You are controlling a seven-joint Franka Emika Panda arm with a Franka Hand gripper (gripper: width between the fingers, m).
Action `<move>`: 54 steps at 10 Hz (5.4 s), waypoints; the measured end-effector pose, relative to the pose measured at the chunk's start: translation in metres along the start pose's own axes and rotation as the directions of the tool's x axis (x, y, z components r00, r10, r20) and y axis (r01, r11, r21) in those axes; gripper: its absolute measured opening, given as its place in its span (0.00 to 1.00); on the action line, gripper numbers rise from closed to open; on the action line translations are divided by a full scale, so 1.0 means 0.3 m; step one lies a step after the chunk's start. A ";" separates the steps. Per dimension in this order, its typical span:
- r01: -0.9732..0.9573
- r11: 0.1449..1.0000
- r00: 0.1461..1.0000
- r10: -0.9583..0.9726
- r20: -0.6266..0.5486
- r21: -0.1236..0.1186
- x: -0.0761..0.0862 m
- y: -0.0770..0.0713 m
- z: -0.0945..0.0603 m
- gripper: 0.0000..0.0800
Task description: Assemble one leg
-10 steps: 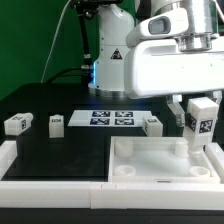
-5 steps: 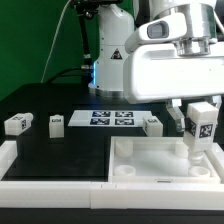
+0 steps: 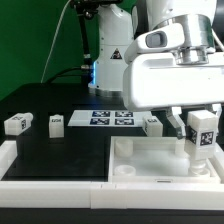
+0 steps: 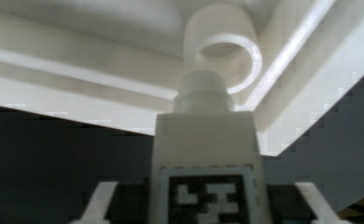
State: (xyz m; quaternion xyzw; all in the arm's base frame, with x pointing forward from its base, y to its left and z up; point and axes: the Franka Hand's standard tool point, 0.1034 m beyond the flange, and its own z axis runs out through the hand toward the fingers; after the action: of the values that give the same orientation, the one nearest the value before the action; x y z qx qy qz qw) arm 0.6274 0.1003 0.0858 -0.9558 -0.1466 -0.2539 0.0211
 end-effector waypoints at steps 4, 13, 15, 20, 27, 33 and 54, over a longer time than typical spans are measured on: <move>0.004 1.000 1.000 -0.004 -0.001 0.003 -0.014 -0.014 0.015 0.36; -0.012 1.000 0.999 0.011 -0.038 -0.010 -0.017 -0.007 -0.005 0.36; -0.012 1.000 0.999 0.011 -0.036 -0.009 -0.035 -0.011 0.006 0.36; -0.007 1.000 0.999 0.007 -0.035 -0.005 -0.058 -0.030 0.033 0.36; -0.015 1.000 0.998 0.014 -0.065 -0.011 -0.056 -0.018 0.050 0.36; -0.015 1.000 0.998 0.015 -0.064 -0.012 -0.056 -0.016 0.049 0.81; -0.084 0.995 0.943 0.061 0.326 0.057 -0.001 0.010 0.024 0.36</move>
Offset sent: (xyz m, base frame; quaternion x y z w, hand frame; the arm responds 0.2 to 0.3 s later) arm -0.0051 0.0029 -0.0091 -0.0078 0.0062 0.0074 0.9999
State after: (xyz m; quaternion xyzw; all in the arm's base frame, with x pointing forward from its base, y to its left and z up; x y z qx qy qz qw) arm 0.6315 0.0982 0.0794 -0.9880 -0.1214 -0.0873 0.0395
